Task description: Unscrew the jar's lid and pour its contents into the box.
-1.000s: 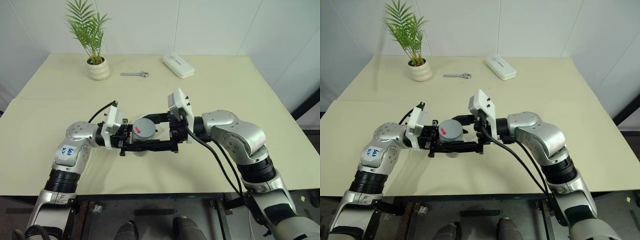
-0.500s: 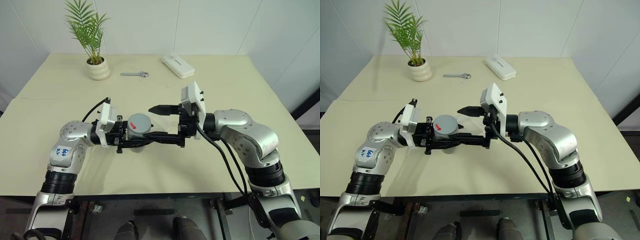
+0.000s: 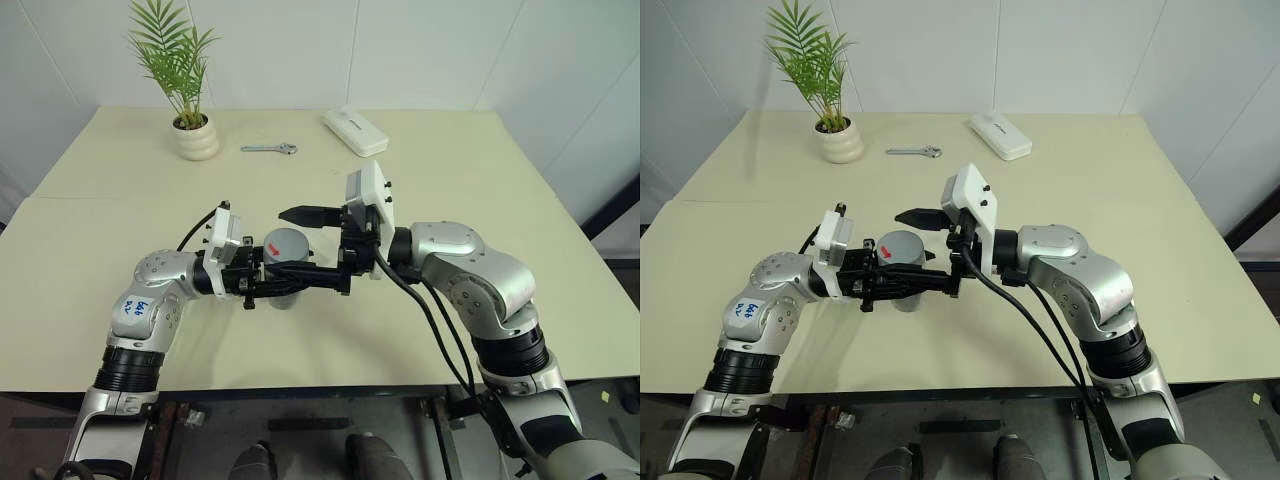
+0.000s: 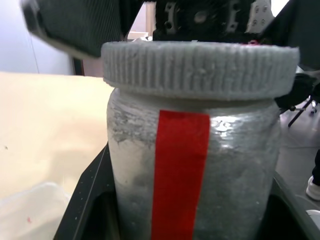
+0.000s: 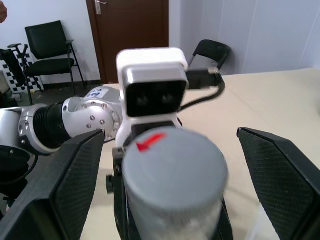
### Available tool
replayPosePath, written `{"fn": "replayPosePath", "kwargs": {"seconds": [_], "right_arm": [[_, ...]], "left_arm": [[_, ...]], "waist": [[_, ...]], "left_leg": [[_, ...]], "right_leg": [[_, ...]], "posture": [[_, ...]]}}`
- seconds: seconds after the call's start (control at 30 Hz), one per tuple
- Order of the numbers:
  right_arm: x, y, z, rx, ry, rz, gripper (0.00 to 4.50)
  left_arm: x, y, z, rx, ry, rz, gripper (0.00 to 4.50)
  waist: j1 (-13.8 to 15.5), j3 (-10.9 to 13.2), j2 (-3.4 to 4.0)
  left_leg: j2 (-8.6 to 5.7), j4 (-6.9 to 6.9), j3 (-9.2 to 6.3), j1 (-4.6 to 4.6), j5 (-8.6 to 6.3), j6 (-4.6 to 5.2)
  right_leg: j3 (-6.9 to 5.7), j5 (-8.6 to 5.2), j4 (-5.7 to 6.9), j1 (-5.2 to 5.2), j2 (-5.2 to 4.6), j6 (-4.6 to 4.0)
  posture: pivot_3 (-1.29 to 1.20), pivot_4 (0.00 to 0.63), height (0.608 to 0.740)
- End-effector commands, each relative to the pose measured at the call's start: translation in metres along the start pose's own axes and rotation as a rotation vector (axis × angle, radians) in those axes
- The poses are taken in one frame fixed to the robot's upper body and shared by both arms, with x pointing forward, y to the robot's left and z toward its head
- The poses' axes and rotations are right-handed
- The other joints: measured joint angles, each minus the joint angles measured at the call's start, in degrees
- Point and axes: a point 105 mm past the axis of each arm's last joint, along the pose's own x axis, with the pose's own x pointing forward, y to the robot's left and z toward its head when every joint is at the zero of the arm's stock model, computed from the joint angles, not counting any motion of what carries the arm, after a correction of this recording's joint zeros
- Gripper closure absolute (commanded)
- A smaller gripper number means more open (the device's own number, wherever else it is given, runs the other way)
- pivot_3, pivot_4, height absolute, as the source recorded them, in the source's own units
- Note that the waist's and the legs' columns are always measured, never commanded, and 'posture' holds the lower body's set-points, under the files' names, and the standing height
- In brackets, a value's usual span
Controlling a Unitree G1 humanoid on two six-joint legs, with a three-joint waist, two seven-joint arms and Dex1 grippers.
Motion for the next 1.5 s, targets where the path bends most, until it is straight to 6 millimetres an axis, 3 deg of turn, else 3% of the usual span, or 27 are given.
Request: {"fn": "replayPosePath", "kwargs": {"seconds": [0.03,0.27,0.57,0.83,1.23,1.37,1.5], "right_arm": [[0.004,0.002,0.016,-0.068,-0.042,0.006,0.05],[0.003,-0.012,0.015,-0.071,-0.050,-0.046,0.05],[-0.017,-0.039,0.011,-0.083,-0.022,-0.126,0.05],[-0.049,-0.053,0.014,-0.075,-0.007,-0.172,0.05],[-0.110,-0.048,0.012,-0.012,0.037,-0.198,0.05],[-0.103,-0.037,0.020,0.005,0.007,-0.132,0.05],[-0.072,-0.024,0.038,0.016,-0.097,-0.046,0.05]], "left_arm": [[0.006,-0.006,0.011,0.041,-0.033,-0.025,2.50],[0.011,-0.007,0.015,0.050,-0.049,-0.030,2.50],[0.014,-0.008,0.018,0.057,-0.063,-0.037,2.50],[0.015,-0.009,0.019,0.059,-0.077,-0.038,2.50],[0.012,-0.006,0.020,0.073,-0.080,-0.017,2.50],[0.011,-0.005,0.020,0.076,-0.077,-0.010,2.50],[0.012,-0.004,0.020,0.076,-0.078,-0.007,2.50]], "waist": [[0.0,0.0,0.00],[0.0,0.0,0.00],[0.0,0.0,0.00],[0.0,0.0,0.00],[0.8,0.0,0.00],[0.8,0.0,0.00],[0.6,0.0,0.00]], "left_leg": [[0.00,0.00,0.00,0.00,0.00,0.00],[0.00,-0.01,0.00,0.01,0.00,0.00],[0.00,-0.02,0.01,0.00,0.00,0.00],[0.00,-0.02,0.01,0.01,0.00,0.00],[-0.04,-0.09,0.09,0.04,-0.01,0.01],[-0.03,-0.07,0.08,0.03,-0.01,0.01],[-0.03,-0.07,0.09,0.03,-0.01,0.01]], "right_leg": [[0.00,0.00,0.00,0.00,0.00,0.00],[0.00,0.00,0.00,0.00,0.01,0.00],[0.01,0.00,-0.02,0.00,0.01,0.00],[0.01,0.00,-0.04,0.00,0.01,0.00],[0.19,0.05,-0.24,0.03,0.03,0.08],[0.21,0.05,-0.24,0.03,0.06,0.09],[0.24,0.06,-0.23,0.03,0.06,0.11]], "posture": [[0.00,0.150,0.740],[0.00,0.150,0.740],[0.00,0.150,0.740],[0.00,0.150,0.740],[0.00,0.150,0.740],[0.00,0.150,0.740],[0.00,0.150,0.740]]}}
